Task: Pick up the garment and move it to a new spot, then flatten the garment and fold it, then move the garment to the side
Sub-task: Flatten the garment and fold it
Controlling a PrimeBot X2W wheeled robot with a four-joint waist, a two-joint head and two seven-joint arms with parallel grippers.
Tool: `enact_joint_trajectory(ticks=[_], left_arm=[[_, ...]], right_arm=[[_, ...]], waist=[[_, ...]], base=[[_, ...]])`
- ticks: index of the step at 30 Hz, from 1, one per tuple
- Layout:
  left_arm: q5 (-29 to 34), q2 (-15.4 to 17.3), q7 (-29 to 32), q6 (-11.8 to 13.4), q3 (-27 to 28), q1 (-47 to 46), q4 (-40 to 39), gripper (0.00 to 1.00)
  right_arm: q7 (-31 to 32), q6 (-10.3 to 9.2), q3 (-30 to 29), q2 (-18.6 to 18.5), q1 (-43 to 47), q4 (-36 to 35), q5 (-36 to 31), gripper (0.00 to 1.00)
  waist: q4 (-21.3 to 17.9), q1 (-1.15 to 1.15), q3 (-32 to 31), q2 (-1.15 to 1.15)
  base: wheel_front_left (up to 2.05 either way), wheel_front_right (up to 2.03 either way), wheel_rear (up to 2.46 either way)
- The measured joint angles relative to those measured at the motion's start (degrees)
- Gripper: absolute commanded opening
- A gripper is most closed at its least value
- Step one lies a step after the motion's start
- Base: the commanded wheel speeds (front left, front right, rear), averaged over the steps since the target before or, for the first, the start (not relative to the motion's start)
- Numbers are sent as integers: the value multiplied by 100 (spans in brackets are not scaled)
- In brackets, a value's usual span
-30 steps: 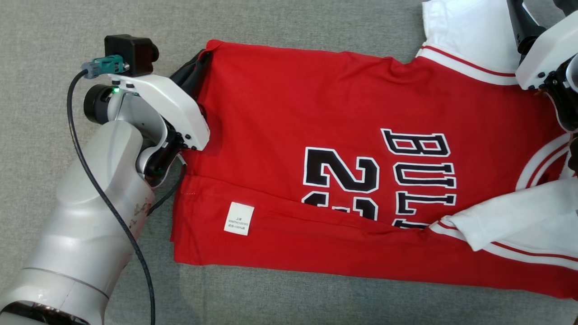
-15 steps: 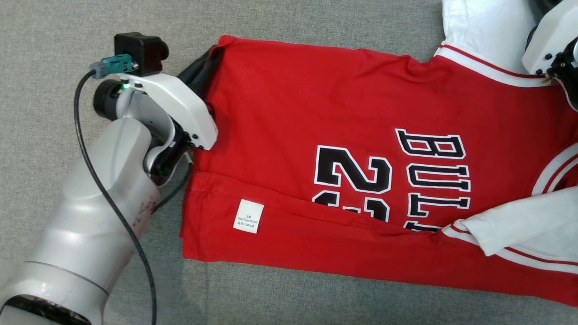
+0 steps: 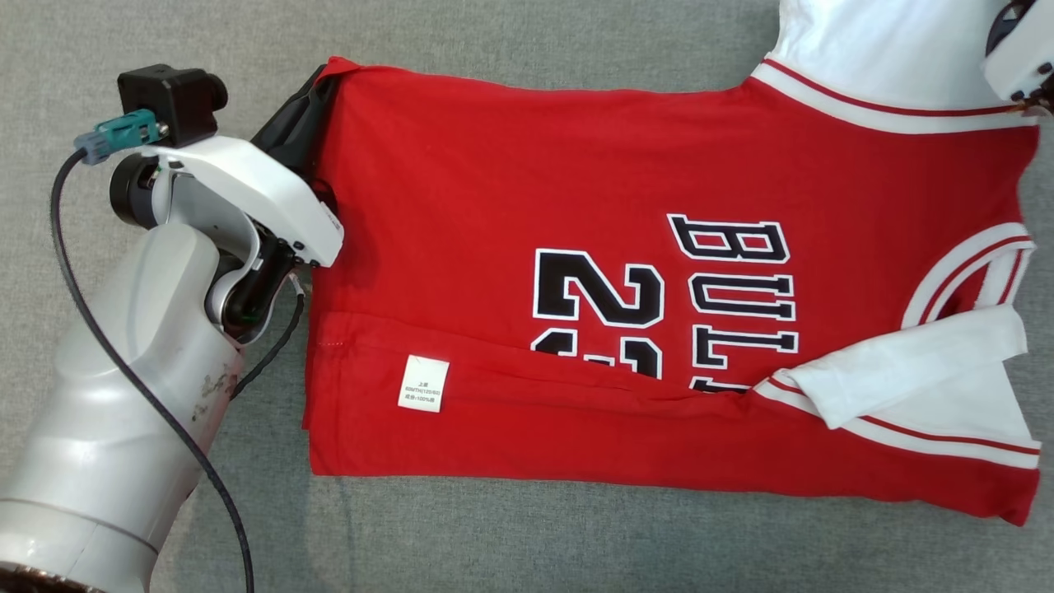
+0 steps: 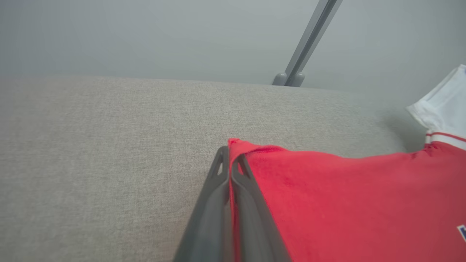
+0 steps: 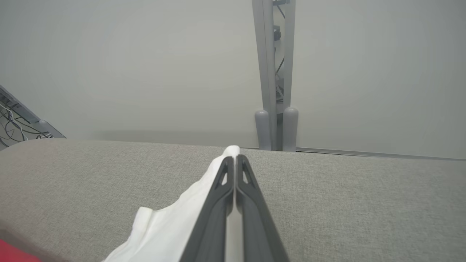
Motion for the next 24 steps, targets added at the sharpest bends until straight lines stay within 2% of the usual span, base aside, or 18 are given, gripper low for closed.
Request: enact_joint_trajectory(ticks=[10, 15, 24], left_arm=[[-330, 315, 154, 215, 211, 597, -965, 0], [-686, 588, 144, 285, 464, 1247, -1893, 0], [-987, 1304, 315, 875, 699, 2785, -3715, 0]], right_arm=[[-178, -1, 138, -279, 677, -972, 524, 0], [-165, -1, 54, -365, 1388, -1894, 928, 0], [166, -1, -637, -528, 3622, -3707, 1597, 0]], waist=[[-159, 0, -310, 0], [-262, 0, -407, 0], [-424, 0, -527, 0]], base=[[0, 0, 0], [0, 0, 0], [0, 0, 0]])
